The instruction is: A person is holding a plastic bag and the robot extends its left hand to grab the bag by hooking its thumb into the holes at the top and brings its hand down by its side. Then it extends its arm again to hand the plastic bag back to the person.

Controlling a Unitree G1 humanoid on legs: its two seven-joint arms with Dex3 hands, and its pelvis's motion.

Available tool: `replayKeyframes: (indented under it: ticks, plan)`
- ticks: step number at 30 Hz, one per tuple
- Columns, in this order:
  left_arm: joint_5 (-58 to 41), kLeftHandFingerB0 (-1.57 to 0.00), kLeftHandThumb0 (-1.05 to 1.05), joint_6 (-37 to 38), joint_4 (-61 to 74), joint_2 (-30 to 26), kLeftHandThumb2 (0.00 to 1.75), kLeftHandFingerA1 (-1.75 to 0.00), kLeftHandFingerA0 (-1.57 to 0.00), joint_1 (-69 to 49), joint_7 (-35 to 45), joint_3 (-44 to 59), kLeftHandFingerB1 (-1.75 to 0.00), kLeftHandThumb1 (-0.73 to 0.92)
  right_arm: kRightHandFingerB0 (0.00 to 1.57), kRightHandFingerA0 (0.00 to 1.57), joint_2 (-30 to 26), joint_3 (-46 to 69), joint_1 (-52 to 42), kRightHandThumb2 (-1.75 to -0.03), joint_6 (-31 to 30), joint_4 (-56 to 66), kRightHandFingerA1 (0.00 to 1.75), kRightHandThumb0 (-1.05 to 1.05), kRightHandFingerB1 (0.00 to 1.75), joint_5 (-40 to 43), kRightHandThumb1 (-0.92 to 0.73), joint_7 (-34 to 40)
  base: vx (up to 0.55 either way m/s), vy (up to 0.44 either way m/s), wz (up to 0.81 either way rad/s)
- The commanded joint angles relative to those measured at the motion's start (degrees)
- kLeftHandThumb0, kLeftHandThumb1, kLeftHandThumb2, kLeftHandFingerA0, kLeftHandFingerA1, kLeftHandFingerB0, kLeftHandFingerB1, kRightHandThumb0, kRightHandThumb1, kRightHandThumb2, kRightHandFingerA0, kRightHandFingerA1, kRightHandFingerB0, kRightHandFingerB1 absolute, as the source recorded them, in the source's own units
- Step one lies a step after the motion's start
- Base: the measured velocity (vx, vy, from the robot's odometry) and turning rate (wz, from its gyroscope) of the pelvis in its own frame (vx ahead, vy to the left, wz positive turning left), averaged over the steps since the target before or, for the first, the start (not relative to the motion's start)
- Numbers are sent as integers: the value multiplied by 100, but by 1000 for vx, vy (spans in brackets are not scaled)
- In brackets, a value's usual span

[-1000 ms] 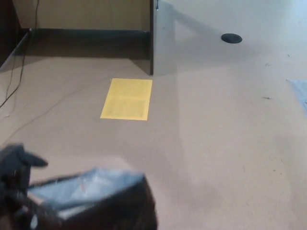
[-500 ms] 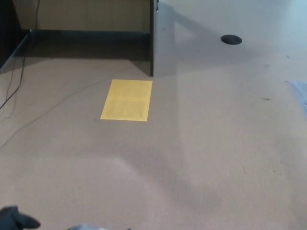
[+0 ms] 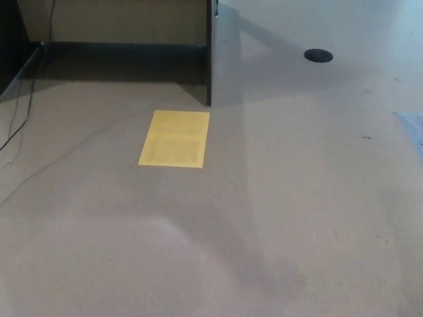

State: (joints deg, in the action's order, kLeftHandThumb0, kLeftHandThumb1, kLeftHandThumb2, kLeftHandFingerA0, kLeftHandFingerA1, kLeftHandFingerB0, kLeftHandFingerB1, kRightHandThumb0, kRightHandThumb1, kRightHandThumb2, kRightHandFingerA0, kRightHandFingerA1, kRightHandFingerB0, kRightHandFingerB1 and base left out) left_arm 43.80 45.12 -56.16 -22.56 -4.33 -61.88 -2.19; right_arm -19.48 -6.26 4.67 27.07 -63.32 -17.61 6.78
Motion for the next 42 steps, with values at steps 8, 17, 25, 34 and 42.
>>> replayKeyframes:
  ticks: [8, 17, 25, 34, 42]
  plan:
    - [-106, -80, -6, 274, -592, -84, 76, -164, -88, 237, -777, -479, -121, 71, 65, 80, -27, 16, -43, -61, -73, 20, 51, -32, 44, 43, -68, 38, 0, 0, 0]
    - [-149, -80, -3, 228, 956, -342, 81, -158, -84, 343, -564, -377, -114, 68, 66, 81, 14, -43, -107, -60, -25, 22, 51, -30, 45, -4, -68, 66, 0, 0, 0]
    - [-528, -74, 0, -283, 2757, -454, 82, -166, -88, 1214, 719, -42, -122, 66, 68, 82, 10, -44, -141, -60, 38, 2, 52, -31, 46, 8, -68, 110, 0, 0, 0]
    - [-316, -85, -6, -1112, 3594, -184, 83, -166, -91, 2886, 1650, -185, -112, 67, 67, 82, -26, 27, -167, -61, 59, 32, 52, -31, 46, 65, -67, 114, 0, 0, 0]
    - [-137, -75, -13, -1684, 3884, 645, 74, -168, -90, 3712, 2165, -683, -123, 73, 65, 80, -137, 53, -608, -61, 186, 55, 51, -31, 46, 47, -69, 95, 0, 0, 0]
